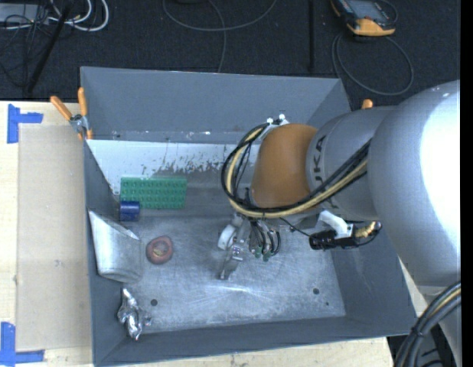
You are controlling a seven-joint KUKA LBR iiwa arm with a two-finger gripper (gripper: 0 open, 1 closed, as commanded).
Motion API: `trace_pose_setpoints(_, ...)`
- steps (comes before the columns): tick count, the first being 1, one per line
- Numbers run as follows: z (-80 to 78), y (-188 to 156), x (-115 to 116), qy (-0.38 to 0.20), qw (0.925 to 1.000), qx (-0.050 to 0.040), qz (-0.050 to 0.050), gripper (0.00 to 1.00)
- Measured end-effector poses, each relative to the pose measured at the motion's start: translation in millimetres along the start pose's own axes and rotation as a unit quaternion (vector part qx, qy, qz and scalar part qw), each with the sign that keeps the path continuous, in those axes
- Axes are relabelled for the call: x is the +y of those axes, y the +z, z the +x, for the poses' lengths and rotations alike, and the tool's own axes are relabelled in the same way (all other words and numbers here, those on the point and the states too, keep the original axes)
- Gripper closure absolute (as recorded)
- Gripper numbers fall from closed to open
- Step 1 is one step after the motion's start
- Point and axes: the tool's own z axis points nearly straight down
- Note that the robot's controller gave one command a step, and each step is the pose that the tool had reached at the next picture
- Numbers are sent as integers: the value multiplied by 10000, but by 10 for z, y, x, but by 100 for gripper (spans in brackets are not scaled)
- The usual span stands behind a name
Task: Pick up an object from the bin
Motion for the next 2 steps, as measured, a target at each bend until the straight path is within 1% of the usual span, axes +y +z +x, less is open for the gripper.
trace_pose_setpoints(1,13,-8,10,-11,10000,34,0,100)
trace_pose_setpoints(2,-397,-7,-19,-619,9981,30,-7,100)
